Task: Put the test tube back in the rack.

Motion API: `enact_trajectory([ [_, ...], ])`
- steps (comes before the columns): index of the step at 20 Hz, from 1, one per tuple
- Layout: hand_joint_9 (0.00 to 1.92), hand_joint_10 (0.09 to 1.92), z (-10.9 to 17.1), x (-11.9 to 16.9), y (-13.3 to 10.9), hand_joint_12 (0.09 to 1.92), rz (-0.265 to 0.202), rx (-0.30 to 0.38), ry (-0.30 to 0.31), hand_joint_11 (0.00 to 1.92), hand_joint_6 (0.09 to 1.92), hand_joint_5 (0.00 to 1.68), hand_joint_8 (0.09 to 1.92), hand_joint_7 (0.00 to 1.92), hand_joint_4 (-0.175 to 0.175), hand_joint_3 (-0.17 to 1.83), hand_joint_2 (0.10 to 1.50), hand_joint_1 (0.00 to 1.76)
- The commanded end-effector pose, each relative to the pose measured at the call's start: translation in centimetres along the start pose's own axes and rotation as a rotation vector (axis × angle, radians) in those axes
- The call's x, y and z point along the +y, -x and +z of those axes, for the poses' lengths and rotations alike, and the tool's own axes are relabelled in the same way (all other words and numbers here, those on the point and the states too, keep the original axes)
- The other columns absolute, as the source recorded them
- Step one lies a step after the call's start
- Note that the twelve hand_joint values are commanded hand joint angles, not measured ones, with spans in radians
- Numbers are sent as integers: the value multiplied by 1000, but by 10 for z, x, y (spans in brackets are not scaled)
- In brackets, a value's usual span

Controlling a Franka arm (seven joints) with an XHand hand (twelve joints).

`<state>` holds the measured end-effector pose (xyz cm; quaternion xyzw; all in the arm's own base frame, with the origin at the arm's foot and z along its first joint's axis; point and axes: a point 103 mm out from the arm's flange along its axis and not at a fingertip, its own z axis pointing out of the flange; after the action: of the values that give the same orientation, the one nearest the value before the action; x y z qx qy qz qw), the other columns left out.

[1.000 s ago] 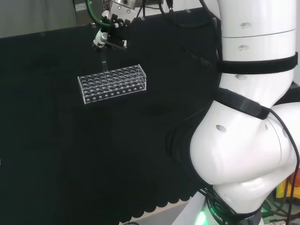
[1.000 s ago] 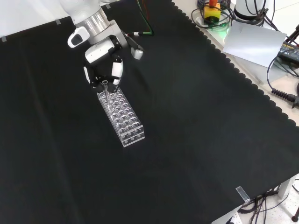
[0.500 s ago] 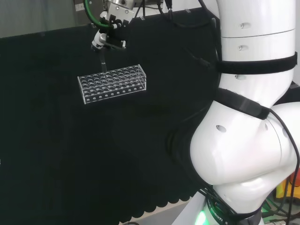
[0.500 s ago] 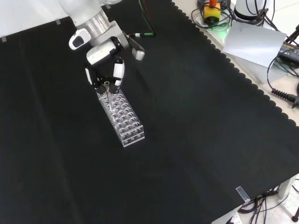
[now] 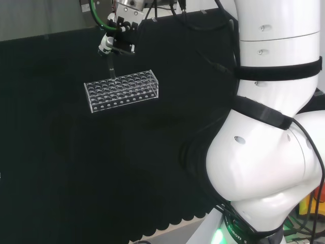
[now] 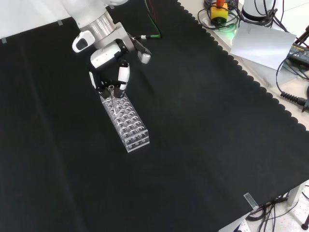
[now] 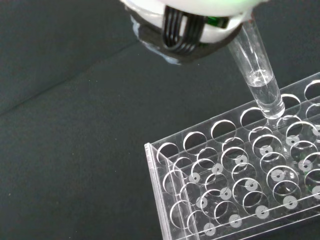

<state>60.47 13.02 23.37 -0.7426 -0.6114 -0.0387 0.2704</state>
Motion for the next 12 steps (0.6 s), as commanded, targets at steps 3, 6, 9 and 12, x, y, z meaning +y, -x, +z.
enact_trajectory([
  [3, 1260, 604, -5, -1, 24, 1047, 0, 20, -8, 1085, 555, 1248, 611, 1638, -175, 233, 859, 1420],
  [6, 1260, 604, 3, 0, 11, 1047, 2, -14, -3, 1084, 555, 1248, 611, 1638, -175, 233, 859, 1420],
  [9, 1260, 604, 3, 1, 11, 1048, -2, 10, -10, 1084, 555, 1248, 611, 1638, -175, 233, 859, 1420],
  [12, 1260, 604, 4, 1, 7, 1048, 4, 2, -9, 1084, 555, 1248, 611, 1638, -175, 233, 859, 1420],
])
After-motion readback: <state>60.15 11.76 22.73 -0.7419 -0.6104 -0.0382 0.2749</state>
